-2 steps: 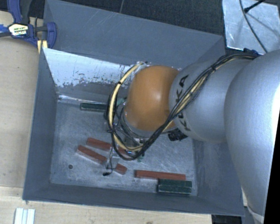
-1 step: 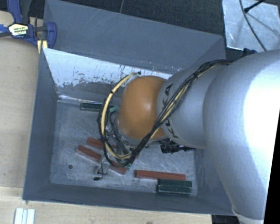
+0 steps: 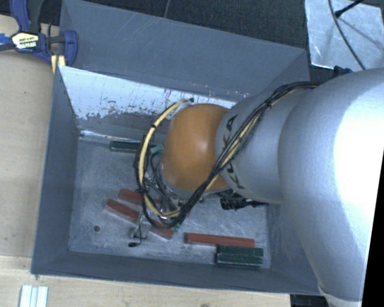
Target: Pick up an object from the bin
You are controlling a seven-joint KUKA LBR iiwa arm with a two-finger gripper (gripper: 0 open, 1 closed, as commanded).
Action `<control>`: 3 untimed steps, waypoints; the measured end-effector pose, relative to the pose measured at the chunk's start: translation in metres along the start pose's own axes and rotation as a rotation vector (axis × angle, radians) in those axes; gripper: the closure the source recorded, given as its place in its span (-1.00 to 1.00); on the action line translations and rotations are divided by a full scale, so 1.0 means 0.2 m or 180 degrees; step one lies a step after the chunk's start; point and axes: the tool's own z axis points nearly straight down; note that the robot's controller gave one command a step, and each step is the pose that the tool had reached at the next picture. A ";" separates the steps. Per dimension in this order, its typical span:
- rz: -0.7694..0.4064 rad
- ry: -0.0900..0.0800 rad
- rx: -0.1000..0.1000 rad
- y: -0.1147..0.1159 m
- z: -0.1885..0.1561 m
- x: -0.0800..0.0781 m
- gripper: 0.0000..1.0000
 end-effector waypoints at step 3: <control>0.0016 -0.0019 -0.0005 0.00 -0.28 -0.01 1.00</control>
Offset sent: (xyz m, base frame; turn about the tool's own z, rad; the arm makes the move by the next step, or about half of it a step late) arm 0.0000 0.0000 0.0000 0.0000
